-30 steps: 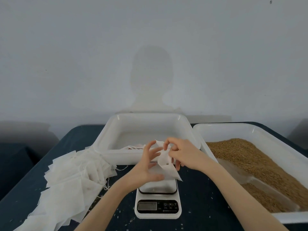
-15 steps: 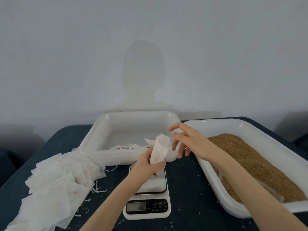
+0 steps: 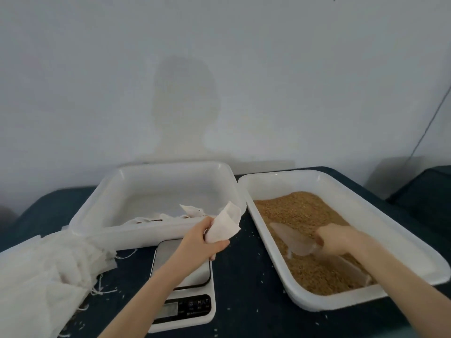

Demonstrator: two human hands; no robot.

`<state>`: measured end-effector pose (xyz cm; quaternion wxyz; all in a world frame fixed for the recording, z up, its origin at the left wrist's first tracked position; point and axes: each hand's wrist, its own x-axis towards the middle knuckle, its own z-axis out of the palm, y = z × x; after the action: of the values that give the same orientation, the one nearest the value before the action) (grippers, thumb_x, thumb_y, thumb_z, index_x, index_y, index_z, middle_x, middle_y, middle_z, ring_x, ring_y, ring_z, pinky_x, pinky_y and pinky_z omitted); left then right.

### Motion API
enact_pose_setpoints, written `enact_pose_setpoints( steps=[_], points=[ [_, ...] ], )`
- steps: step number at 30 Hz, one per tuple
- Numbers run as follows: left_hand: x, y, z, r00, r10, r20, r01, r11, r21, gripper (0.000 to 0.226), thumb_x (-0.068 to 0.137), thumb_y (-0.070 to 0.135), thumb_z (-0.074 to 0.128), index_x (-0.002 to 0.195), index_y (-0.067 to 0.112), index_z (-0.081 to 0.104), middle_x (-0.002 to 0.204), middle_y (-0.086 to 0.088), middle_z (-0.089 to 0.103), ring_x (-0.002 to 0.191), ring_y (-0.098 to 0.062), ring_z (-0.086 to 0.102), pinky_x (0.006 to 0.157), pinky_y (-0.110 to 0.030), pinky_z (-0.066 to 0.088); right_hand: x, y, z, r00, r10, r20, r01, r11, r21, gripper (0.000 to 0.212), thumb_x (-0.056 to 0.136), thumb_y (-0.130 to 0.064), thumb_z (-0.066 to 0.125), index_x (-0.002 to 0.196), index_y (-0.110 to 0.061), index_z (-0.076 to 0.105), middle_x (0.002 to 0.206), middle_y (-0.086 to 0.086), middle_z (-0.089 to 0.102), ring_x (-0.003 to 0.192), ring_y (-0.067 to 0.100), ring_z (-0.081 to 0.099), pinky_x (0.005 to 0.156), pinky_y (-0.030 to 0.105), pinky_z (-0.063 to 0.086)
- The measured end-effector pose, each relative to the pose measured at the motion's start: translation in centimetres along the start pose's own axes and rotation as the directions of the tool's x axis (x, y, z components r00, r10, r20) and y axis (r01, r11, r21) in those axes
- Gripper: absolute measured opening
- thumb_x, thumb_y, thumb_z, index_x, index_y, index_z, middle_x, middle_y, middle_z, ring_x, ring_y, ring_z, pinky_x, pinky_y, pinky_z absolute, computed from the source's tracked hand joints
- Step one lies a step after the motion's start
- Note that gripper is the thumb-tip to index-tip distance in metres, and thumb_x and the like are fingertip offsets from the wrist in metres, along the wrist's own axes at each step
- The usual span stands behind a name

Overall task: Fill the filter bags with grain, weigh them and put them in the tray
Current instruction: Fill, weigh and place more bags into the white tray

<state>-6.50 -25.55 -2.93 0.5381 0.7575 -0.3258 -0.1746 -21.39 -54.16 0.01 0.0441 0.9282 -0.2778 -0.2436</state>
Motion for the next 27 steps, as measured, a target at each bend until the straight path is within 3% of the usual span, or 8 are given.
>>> enact_pose_setpoints(
  steps=[4, 7, 11, 16, 19, 22, 25, 27],
  points=[
    [0.3, -0.1, 0.7, 1.000, 0.005, 0.021, -0.005, 1.000, 0.023, 0.025, 0.082, 0.016, 0.071, 0.103, 0.016, 0.057, 0.094, -0.008, 0.063, 0.066, -0.016, 0.057, 0.056, -0.024, 0.049, 0.8, 0.4, 0.9, 0.999, -0.041, -0.008, 0.042, 0.990, 0.134, 0.016, 0.089, -0.032, 0.060, 0.101, -0.022, 0.058, 0.101, -0.004, 0.063, 0.087, 0.011, 0.062, 0.072, 0.022, 0.049],
    [0.3, -0.5, 0.6, 1.000, 0.006, 0.022, -0.007, 1.000, 0.030, 0.023, 0.082, 0.013, 0.071, 0.100, 0.018, 0.058, 0.085, -0.004, 0.061, 0.055, -0.010, 0.053, 0.054, -0.022, 0.048, 1.1, 1.3, 0.6, 0.979, -0.027, -0.201, 0.051, 0.992, 0.116, 0.005, 0.092, -0.029, 0.052, 0.093, -0.026, 0.056, 0.093, -0.006, 0.062, 0.081, 0.008, 0.060, 0.072, 0.023, 0.053],
    [0.3, -0.8, 0.4, 1.000, 0.004, 0.018, -0.005, 0.999, 0.052, 0.022, 0.082, 0.010, 0.071, 0.099, 0.015, 0.058, 0.080, -0.001, 0.059, 0.047, -0.004, 0.048, 0.052, -0.018, 0.046, 2.0, 2.4, 0.1, 0.903, 0.044, -0.428, -0.020, 0.998, 0.060, 0.014, 0.094, -0.027, 0.054, 0.091, -0.025, 0.068, 0.088, -0.008, 0.055, 0.076, 0.009, 0.060, 0.068, 0.023, 0.050],
    [0.4, -1.0, 0.8, 1.000, -0.006, 0.022, 0.005, 0.997, 0.071, 0.022, 0.081, 0.010, 0.072, 0.099, 0.011, 0.058, 0.080, -0.001, 0.058, 0.049, -0.005, 0.049, 0.051, -0.019, 0.045, 2.7, 2.6, 0.8, 0.915, -0.022, -0.403, 0.064, 0.994, 0.092, 0.021, 0.090, -0.019, 0.061, 0.089, -0.038, 0.069, 0.081, -0.013, 0.059, 0.074, 0.002, 0.060, 0.054, 0.014, 0.043],
    [0.4, -1.1, 1.0, 0.999, -0.008, 0.040, 0.006, 0.998, 0.066, 0.021, 0.081, 0.013, 0.072, 0.096, 0.016, 0.059, 0.076, 0.006, 0.060, 0.054, -0.008, 0.052, 0.052, -0.020, 0.046, 2.7, 2.8, 1.5, 0.950, -0.050, -0.309, 0.129, 0.962, 0.240, 0.029, 0.082, -0.017, 0.068, 0.075, -0.045, 0.064, 0.080, -0.015, 0.062, 0.074, 0.003, 0.061, 0.063, 0.022, 0.054],
    [0.4, -1.2, 1.1, 0.999, -0.006, 0.048, 0.003, 0.998, 0.064, 0.021, 0.080, 0.014, 0.072, 0.096, 0.016, 0.059, 0.072, 0.013, 0.061, 0.056, -0.009, 0.052, 0.051, -0.020, 0.046, 2.5, 3.4, 1.6, 0.974, -0.100, -0.202, 0.169, 0.918, 0.360, 0.025, 0.074, -0.017, 0.077, 0.076, -0.040, 0.069, 0.080, -0.012, 0.068, 0.076, 0.004, 0.063, 0.077, 0.030, 0.057],
    [0.4, -1.2, 0.9, 0.999, -0.002, 0.037, -0.001, 0.997, 0.071, 0.021, 0.080, 0.013, 0.072, 0.096, 0.014, 0.059, 0.070, 0.012, 0.059, 0.052, -0.007, 0.050, 0.050, -0.019, 0.045, 2.3, 4.0, 1.4, 0.967, -0.075, -0.244, 0.180, 0.878, 0.444, 0.024, 0.071, -0.011, 0.074, 0.069, -0.035, 0.071, 0.073, -0.008, 0.070, 0.070, 0.007, 0.062, 0.073, 0.029, 0.053],
    [0.4, -1.1, 0.7, 1.000, 0.002, 0.030, -0.004, 0.997, 0.073, 0.021, 0.080, 0.011, 0.072, 0.095, 0.013, 0.058, 0.072, 0.008, 0.058, 0.050, -0.003, 0.048, 0.049, -0.019, 0.044, 2.3, 4.2, 1.1, 0.959, -0.004, -0.284, 0.146, 0.864, 0.481, 0.027, 0.073, -0.010, 0.073, 0.079, -0.037, 0.072, 0.078, -0.008, 0.071, 0.074, 0.006, 0.064, 0.074, 0.028, 0.055]
  ],
)
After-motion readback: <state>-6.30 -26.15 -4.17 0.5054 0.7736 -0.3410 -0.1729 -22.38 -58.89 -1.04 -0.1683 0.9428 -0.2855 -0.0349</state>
